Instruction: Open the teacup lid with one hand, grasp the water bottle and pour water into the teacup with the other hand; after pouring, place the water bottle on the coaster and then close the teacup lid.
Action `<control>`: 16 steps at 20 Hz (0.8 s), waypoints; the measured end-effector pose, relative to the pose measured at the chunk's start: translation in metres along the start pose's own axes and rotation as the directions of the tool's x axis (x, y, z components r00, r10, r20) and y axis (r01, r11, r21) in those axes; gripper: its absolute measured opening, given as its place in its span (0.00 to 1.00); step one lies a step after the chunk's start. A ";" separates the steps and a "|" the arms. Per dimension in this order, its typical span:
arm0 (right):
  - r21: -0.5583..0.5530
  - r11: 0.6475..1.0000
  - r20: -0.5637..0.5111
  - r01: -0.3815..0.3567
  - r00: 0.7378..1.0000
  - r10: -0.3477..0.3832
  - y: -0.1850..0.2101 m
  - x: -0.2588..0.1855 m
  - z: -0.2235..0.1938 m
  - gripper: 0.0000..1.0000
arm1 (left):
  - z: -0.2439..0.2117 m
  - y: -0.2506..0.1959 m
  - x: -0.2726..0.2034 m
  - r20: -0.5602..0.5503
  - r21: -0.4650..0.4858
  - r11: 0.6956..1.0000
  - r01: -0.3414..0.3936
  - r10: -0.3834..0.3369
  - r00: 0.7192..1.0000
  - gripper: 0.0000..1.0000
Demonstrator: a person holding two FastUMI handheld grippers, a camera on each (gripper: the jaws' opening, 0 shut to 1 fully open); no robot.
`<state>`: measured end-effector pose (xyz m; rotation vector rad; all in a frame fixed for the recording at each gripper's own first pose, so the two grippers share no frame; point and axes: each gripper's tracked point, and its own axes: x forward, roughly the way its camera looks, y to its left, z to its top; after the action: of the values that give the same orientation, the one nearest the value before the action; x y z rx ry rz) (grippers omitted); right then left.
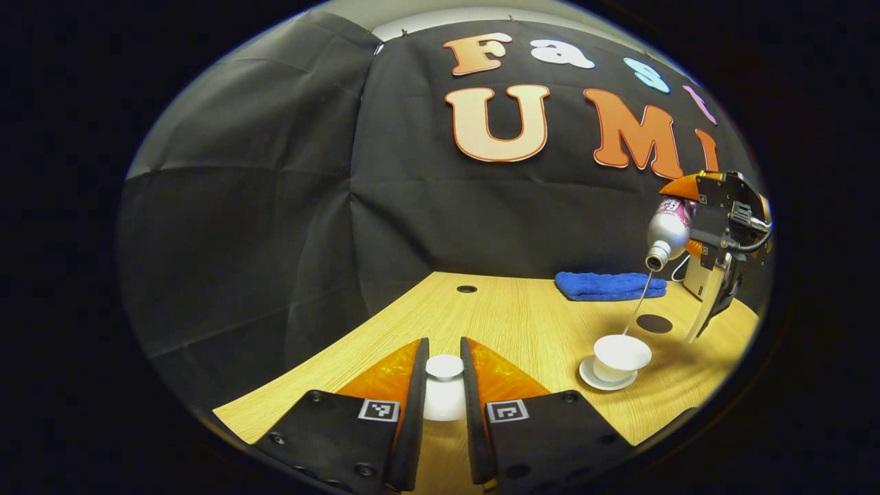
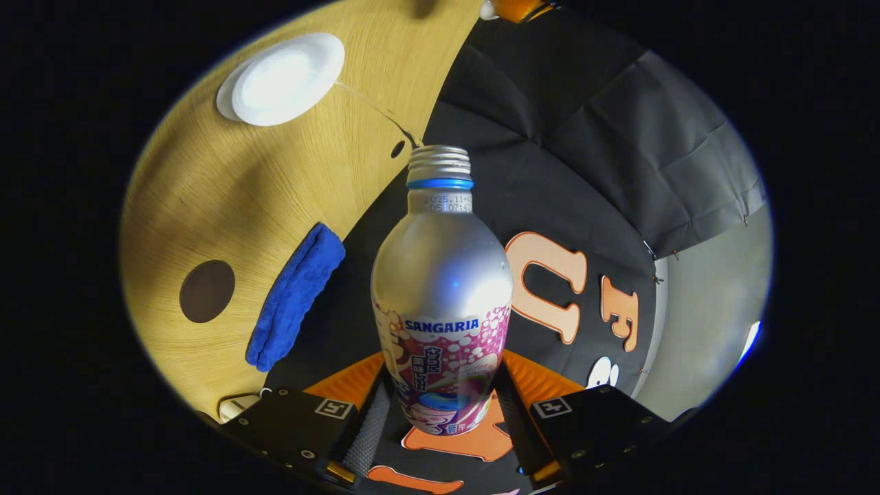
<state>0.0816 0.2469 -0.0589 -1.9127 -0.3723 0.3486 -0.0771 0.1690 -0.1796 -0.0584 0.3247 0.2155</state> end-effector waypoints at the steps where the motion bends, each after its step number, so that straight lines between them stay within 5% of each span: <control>1: -0.009 1.000 0.009 -0.003 1.000 0.003 -0.001 -0.002 0.003 0.79 | 0.000 0.001 0.000 0.000 0.002 1.000 -0.002 0.002 1.000 0.32; 12: 0.024 0.998 0.079 -0.054 0.996 0.052 0.033 -0.010 0.047 0.80 | -0.001 0.000 -0.002 0.005 0.026 1.000 0.014 -0.015 1.000 0.32; 16: 0.188 0.970 0.108 -0.151 0.985 0.132 0.055 -0.016 0.056 0.80 | -0.001 -0.004 -0.003 0.011 0.034 0.999 0.032 -0.033 0.999 0.32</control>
<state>0.0488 0.2680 -0.1290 -1.7371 -0.2535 0.5522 -0.0790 0.1648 -0.1793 -0.0295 0.3154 0.1780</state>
